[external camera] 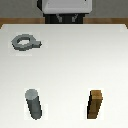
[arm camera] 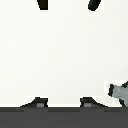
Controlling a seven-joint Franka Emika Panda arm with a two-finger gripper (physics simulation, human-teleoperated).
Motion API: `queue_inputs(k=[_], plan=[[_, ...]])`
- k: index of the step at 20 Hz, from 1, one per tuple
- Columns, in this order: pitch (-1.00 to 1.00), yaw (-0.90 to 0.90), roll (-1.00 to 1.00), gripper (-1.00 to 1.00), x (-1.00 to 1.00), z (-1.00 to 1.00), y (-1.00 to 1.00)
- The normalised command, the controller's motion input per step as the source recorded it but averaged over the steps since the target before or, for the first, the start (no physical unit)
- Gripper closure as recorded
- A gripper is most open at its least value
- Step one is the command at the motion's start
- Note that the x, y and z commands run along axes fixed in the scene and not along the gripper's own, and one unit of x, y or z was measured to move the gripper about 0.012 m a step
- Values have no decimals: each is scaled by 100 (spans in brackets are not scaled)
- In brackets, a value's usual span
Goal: Put the loop with the handle onto the peg.
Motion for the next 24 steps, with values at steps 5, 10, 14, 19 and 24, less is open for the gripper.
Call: queue_inputs(k=[5, 10, 14, 19, 24], plan=[[0, 0, 0, -100, 0, 0, 0], [0, 0, 0, -100, 0, 0, -60], [0, 0, 0, -100, 0, 0, -100], [0, 3, 0, -100, 0, 0, -40], [0, 57, 0, -100, 0, 0, 0]])
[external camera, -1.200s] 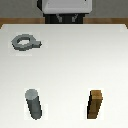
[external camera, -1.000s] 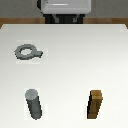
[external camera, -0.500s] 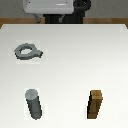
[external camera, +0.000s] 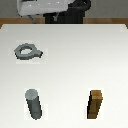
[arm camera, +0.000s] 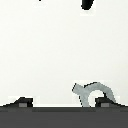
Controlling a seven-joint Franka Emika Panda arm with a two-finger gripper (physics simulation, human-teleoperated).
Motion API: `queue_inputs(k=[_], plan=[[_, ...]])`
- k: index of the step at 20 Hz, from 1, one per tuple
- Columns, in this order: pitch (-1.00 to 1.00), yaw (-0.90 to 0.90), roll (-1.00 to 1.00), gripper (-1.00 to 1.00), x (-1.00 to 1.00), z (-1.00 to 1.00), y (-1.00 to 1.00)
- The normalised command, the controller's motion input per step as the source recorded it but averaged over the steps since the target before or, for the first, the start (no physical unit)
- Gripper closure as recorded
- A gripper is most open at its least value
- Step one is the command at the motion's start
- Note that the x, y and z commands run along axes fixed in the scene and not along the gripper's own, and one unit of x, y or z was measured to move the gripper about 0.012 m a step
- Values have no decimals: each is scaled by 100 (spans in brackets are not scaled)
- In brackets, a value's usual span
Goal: Put the loop with the handle onto the peg.
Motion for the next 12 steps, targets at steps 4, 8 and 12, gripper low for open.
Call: queue_inputs(k=[4, 8, 12], plan=[[0, 95, 0, -100, 0, 0, 0], [0, 92, 0, -100, 0, 0, 0], [0, 74, 0, -100, 0, 0, -25]])
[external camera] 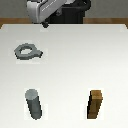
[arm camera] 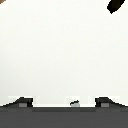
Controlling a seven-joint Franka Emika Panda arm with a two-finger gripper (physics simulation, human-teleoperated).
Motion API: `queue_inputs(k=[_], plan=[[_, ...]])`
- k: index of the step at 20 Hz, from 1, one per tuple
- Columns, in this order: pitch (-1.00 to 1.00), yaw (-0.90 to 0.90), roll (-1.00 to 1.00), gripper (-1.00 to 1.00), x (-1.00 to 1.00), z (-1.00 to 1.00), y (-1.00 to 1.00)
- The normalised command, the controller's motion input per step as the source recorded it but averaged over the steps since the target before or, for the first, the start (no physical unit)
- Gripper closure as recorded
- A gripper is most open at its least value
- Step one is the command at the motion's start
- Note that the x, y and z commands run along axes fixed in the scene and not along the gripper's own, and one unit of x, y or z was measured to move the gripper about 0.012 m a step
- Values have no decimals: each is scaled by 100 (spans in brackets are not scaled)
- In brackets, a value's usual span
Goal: Put the loop with the handle onto the peg.
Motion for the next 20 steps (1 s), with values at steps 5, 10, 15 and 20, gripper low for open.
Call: queue_inputs(k=[5, 10, 15, 20], plan=[[0, 9, 0, -100, 0, 0, 0], [0, 6, 0, -100, 0, 0, 0], [0, 3, 0, -100, 0, 0, -40], [0, 0, 0, -100, 0, 0, -80]])
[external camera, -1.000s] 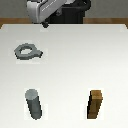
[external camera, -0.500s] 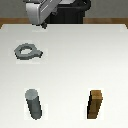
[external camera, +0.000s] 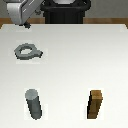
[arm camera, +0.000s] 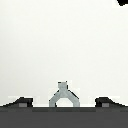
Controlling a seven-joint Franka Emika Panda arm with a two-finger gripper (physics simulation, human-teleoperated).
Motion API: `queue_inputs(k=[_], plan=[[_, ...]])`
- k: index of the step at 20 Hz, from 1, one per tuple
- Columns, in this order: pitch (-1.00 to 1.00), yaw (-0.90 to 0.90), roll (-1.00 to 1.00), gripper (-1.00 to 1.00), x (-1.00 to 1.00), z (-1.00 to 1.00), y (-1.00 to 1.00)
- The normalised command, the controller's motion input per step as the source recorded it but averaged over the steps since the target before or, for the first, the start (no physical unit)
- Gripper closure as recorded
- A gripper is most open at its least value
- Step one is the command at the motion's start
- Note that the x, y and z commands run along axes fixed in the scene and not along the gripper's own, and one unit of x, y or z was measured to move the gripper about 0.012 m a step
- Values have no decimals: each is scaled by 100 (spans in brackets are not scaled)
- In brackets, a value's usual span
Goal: Put the loop with the handle onto the peg.
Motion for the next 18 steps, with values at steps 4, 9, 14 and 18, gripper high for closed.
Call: queue_inputs(k=[4, 9, 14, 18], plan=[[0, 0, 0, -100, 0, -75, 0], [0, 0, 0, -100, -3, -80, 0], [0, 0, 0, -100, -20, -60, 0], [0, 0, 0, -100, -25, -50, 0]])
